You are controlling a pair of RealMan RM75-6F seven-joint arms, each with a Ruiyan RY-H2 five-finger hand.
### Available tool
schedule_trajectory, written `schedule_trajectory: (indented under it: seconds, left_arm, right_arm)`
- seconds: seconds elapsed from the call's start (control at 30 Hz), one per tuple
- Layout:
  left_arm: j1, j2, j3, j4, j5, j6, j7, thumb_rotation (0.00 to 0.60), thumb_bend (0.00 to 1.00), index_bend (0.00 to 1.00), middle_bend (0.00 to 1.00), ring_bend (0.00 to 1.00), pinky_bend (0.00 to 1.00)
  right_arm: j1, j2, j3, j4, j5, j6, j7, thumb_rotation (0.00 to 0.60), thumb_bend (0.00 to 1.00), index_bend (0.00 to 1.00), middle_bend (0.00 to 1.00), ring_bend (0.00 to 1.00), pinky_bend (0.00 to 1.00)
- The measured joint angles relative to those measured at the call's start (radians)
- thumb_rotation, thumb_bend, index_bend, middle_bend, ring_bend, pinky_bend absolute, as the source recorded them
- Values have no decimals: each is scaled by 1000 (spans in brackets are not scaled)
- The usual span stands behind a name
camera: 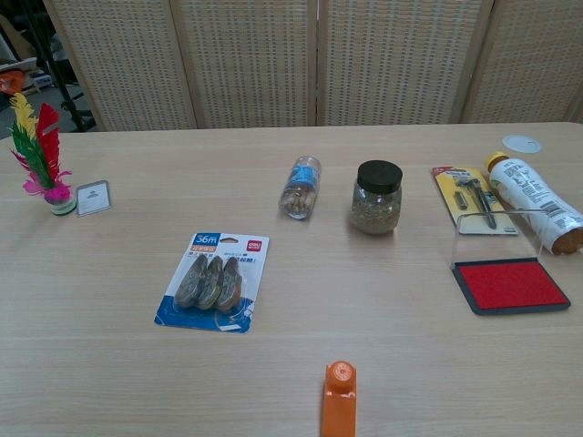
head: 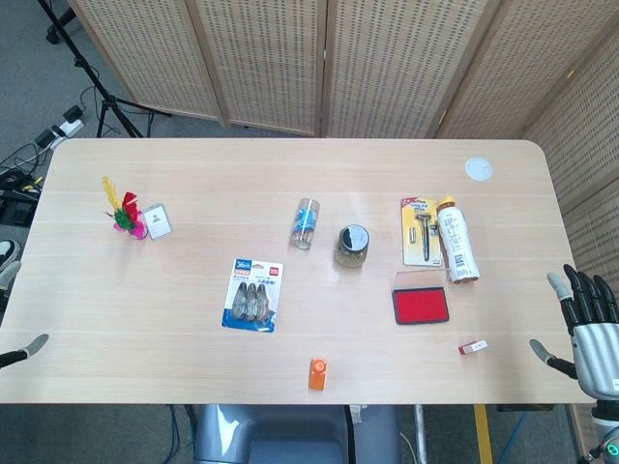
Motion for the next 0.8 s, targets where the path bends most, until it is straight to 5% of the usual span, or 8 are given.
schedule_trajectory:
  seconds: [0.4,0.47,0.53,0.7,0.8]
  left_arm:
    - [3,10,-3,-5,-5,0,-20,600,0,0,0,0,0]
    - [2,11,-4,-5,-7,-1,-22,600,0,0,0,0,0]
    - [0,12,-7,-5,-16,-9,-23,600,0,0,0,0,0]
    - [-6,13,-13,-8,-29,-22,-20,600,0,0,0,0,0]
    - [-8,11,-12,-9,-31,-29,-13,600,0,0,0,0,0]
  right_arm:
    - [8,-3,-9,27,-26,-28,15,600,0,0,2,0,0]
    - [13,-9,-13,56,-34,-38,29,600,0,0,93,49,43]
    - [22,-21,-20,104,-47,-51,60,600,0,0,245,228,189]
    - [48,-82,-42,270,-96,-68,154,600,0,0,617,749,783]
    - [69,-138,-63,372,-138,-79,194,600,0,0,764,892,958]
